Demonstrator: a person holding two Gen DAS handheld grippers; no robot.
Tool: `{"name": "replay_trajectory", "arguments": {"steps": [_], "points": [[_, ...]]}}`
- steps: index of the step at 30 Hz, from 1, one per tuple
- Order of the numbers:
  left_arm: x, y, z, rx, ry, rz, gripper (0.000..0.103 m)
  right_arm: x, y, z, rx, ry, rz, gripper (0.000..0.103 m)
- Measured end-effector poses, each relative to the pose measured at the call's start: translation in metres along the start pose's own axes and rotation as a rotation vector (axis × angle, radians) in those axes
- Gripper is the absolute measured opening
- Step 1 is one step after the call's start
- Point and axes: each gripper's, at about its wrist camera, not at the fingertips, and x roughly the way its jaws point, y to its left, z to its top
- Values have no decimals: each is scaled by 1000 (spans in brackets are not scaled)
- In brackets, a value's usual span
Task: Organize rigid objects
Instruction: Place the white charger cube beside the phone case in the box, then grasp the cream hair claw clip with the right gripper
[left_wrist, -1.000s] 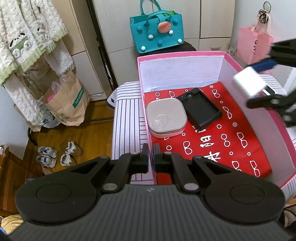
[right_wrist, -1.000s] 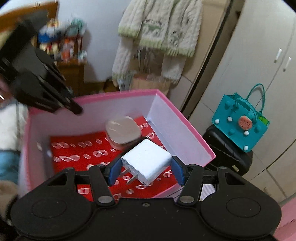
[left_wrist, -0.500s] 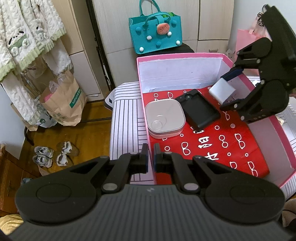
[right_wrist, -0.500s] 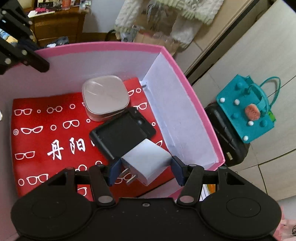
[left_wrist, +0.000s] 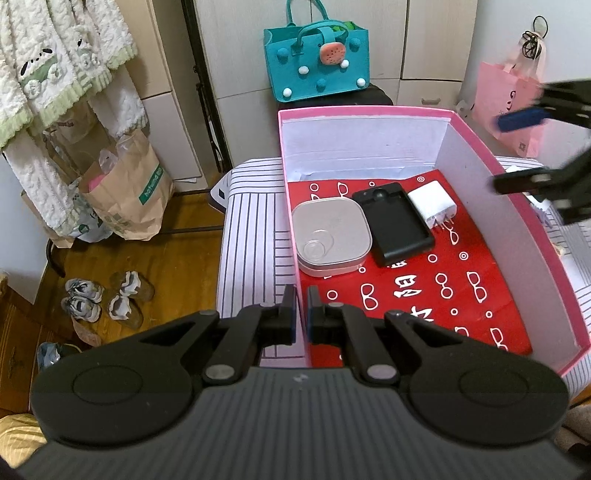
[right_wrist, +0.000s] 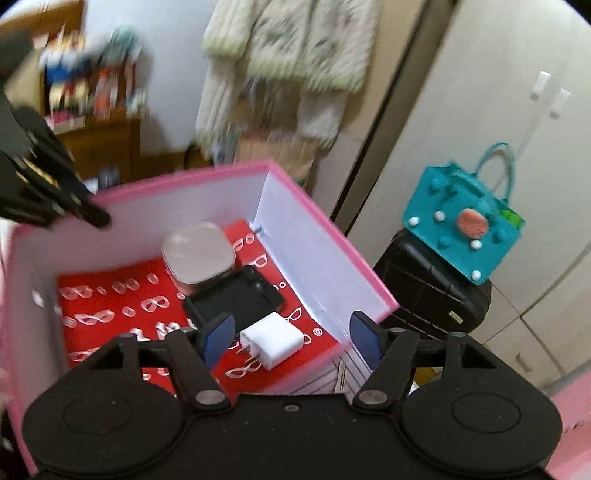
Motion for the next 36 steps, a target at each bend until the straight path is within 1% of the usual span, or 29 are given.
{"name": "replay_trajectory", "arguments": {"steps": [2, 5, 9, 12, 15, 16, 18, 21, 23, 26, 27, 29, 33, 36], "points": [[0, -1, 1, -1, 1, 8, 4, -19, -8, -15, 101, -7, 1, 75], [0, -4, 0, -3, -1, 18, 4, -44, -19, -48, 266, -26, 38, 74], [-1, -7, -1, -1, -5, 33, 4, -56, -25, -100, 409, -28, 71, 74], [-2, -8, -1, -4, -1, 23, 4, -52, -19, -133, 464, -17, 78, 72], [-4, -11, -3, 7, -3, 26, 4, -43, -14, -156, 486, -13, 61, 69], [-4, -12, -3, 8, -3, 30, 4, -41, -13, -163, 491, -16, 48, 69], [-3, -11, -2, 6, -2, 35, 4, -37, -10, -176, 511, -24, -9, 69], [-2, -9, -1, -5, 3, 32, 4, -29, -9, -186, 549, -35, -43, 69], [-1, -9, 0, -5, 5, 32, 4, -27, -12, -189, 580, -45, -50, 73], [-2, -10, -1, 4, 4, 36, 4, -23, -20, -191, 636, -46, -72, 72], [-2, -10, -1, 6, 4, 36, 4, -22, -25, -192, 667, -45, -70, 73], [-1, -9, -1, 4, 5, 31, 4, -17, -31, -193, 705, -31, -60, 79], [-1, -8, -2, -2, 5, 18, 4, -7, -36, -192, 751, -4, -83, 79], [-1, -6, -2, 1, -2, 23, 4, -2, -37, -194, 769, 5, -84, 78]]}}
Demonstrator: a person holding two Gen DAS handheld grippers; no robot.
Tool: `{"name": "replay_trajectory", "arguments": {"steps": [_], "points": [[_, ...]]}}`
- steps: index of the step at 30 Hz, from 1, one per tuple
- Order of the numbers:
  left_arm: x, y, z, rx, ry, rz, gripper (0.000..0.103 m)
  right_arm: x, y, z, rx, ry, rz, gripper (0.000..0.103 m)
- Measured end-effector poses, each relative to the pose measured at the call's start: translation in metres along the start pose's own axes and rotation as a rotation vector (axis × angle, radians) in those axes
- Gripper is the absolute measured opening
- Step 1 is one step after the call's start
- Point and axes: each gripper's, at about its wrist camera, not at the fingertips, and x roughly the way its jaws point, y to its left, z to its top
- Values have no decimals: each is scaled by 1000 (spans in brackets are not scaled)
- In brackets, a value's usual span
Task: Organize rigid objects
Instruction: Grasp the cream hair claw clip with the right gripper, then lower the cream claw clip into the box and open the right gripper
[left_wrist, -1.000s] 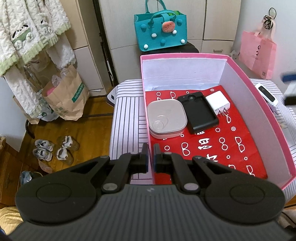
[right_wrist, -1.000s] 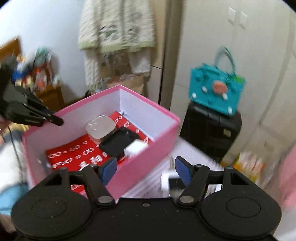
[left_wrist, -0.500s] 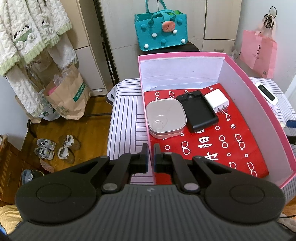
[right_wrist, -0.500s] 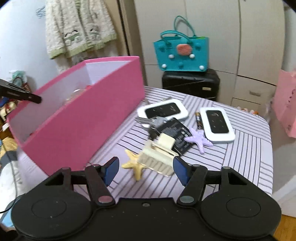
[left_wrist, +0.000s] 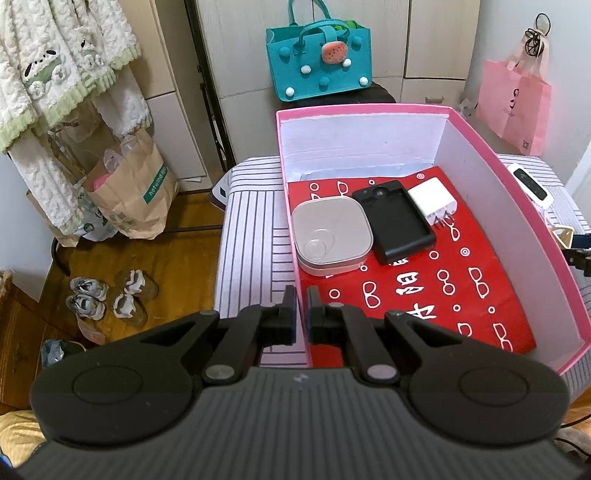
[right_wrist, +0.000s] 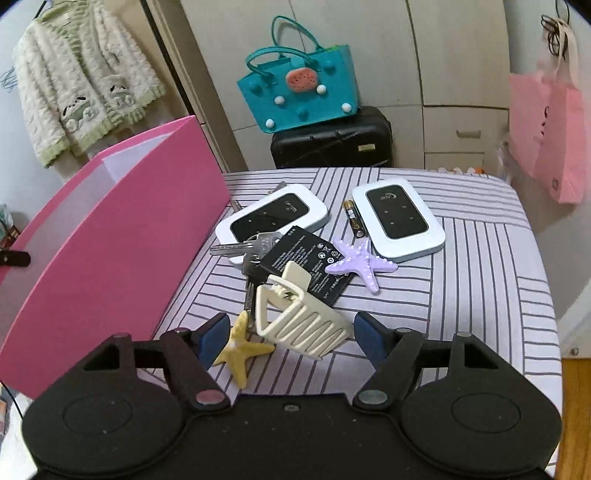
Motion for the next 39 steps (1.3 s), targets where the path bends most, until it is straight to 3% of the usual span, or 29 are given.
{"name": "replay_trajectory", "arguments": {"steps": [7, 10, 12, 13, 18, 22, 30, 34, 39], "points": [[1, 1, 2, -11, -5, 3, 3, 0, -1, -9, 13, -3, 26, 78], [1, 1, 2, -7, -6, 3, 3, -1, -5, -10, 76, -19, 53, 78], [1, 1, 2, -12, -6, -2, 3, -2, -5, -11, 96, -35, 58, 73], [1, 1, 1, -14, -7, -3, 3, -1, -4, -12, 92, -37, 57, 61], [0, 2, 0, -8, -12, 0, 3, -4, 12, -9, -22, -35, -19, 61], [0, 2, 0, -9, -12, -4, 3, -16, 19, 3, -52, -29, 6, 61], [-1, -1, 2, 32, -7, -3, 4, -52, 44, 41, -68, -44, 140, 61], [0, -2, 2, 50, -3, -3, 4, -64, 74, 62, -110, -43, 231, 61], [0, -3, 2, 71, -5, 1, 4, -62, 121, 81, -188, 18, 354, 61]]}}
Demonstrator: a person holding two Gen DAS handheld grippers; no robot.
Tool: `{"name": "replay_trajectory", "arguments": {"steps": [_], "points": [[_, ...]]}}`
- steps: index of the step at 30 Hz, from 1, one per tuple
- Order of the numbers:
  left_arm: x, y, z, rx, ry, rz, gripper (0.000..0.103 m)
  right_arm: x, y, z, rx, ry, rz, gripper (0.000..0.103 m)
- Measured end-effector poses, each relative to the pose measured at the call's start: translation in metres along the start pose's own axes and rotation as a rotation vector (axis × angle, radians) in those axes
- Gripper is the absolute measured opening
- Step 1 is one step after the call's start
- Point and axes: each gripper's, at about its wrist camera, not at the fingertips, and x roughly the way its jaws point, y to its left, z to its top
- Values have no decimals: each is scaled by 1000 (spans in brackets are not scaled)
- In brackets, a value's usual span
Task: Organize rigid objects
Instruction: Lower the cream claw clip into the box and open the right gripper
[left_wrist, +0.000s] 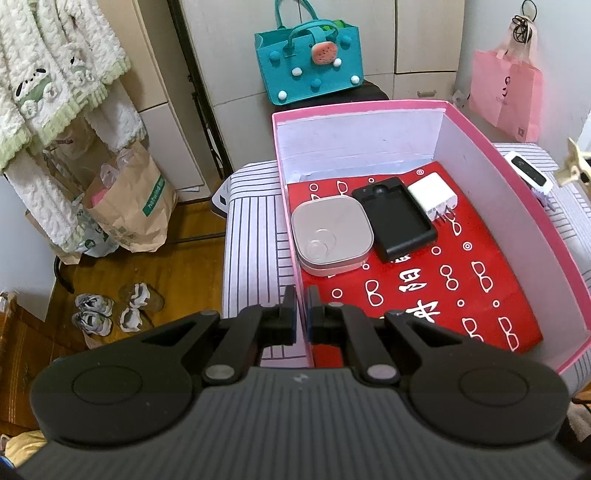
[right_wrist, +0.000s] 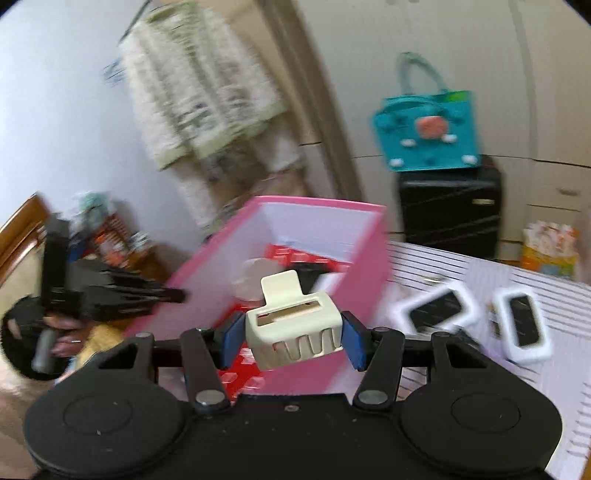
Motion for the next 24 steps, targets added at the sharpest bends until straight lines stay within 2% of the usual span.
{"name": "replay_trajectory", "arguments": {"steps": [6, 8, 15, 24], "points": [[-1, 2, -2, -1, -10, -7, 4, 62, 38, 21, -17, 176, 149, 61], [-1, 3, -2, -4, -12, -13, 4, 85, 47, 23, -12, 235, 170, 61], [-1, 6, -2, -4, -13, -28, 5, 159, 54, 29, -17, 403, 108, 61], [-1, 9, -3, -11, -18, -46, 5, 215, 36, 29, 52, 544, 75, 61]]}}
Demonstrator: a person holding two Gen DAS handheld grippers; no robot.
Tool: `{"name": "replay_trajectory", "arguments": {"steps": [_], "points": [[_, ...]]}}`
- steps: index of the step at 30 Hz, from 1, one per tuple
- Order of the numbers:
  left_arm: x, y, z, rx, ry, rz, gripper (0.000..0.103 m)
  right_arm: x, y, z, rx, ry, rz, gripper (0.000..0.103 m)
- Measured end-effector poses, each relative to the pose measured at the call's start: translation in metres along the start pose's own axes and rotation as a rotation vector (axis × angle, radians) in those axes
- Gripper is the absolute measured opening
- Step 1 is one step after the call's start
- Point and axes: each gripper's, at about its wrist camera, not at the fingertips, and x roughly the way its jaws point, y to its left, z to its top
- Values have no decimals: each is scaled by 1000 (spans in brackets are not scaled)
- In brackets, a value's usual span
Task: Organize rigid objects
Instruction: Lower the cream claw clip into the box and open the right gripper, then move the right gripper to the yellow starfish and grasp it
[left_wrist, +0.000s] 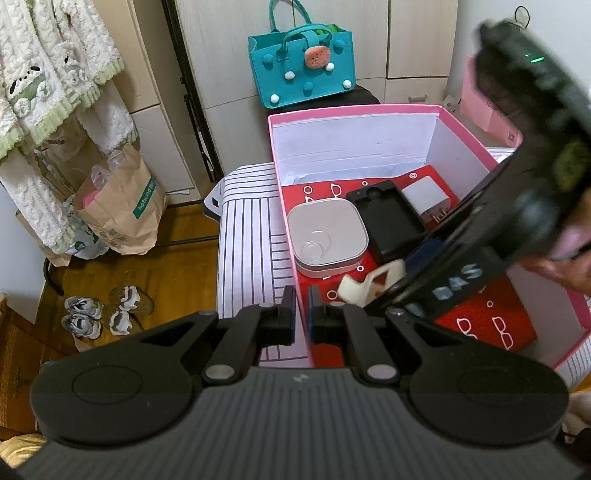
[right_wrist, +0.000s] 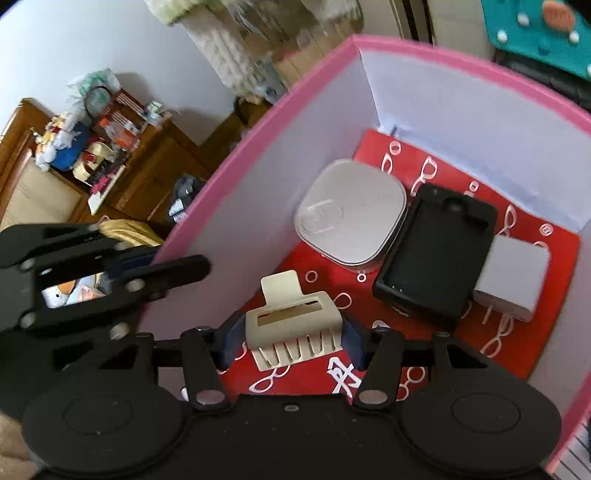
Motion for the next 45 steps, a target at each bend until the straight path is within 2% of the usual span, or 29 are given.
{"name": "replay_trajectory", "arguments": {"steps": [3, 7, 10, 11, 15, 19, 23, 28, 37, 45], "points": [[0, 0, -1, -6, -7, -1, 5, 9, -4, 6, 23, 21, -5, 61], [0, 1, -2, -10, -8, -4, 5, 8, -1, 9, -5, -29, -35, 61], [-1, 1, -2, -9, -8, -5, 5, 5, -1, 9, -11, -48, -21, 62], [-1, 1, -2, -6, -9, -3, 5, 1, -1, 8, -9, -58, -11, 66], [-1, 0, -2, 5, -11, 1, 5, -28, 1, -4, -32, -116, 41, 69], [-1, -2, -3, 12, -14, 7, 5, -65, 7, -23, -89, -202, 26, 69], [-1, -4, -4, 21, -18, 17, 5, -106, 9, -52, -149, -312, -20, 69], [-4, -12, -6, 46, -18, 48, 5, -140, 8, -90, -216, -409, -86, 69], [-7, -24, -10, 83, -10, 117, 5, -158, 2, -153, -328, -547, -266, 71], [-9, -38, -11, 134, -6, 195, 6, -153, -26, -200, -316, -608, -295, 71]]}}
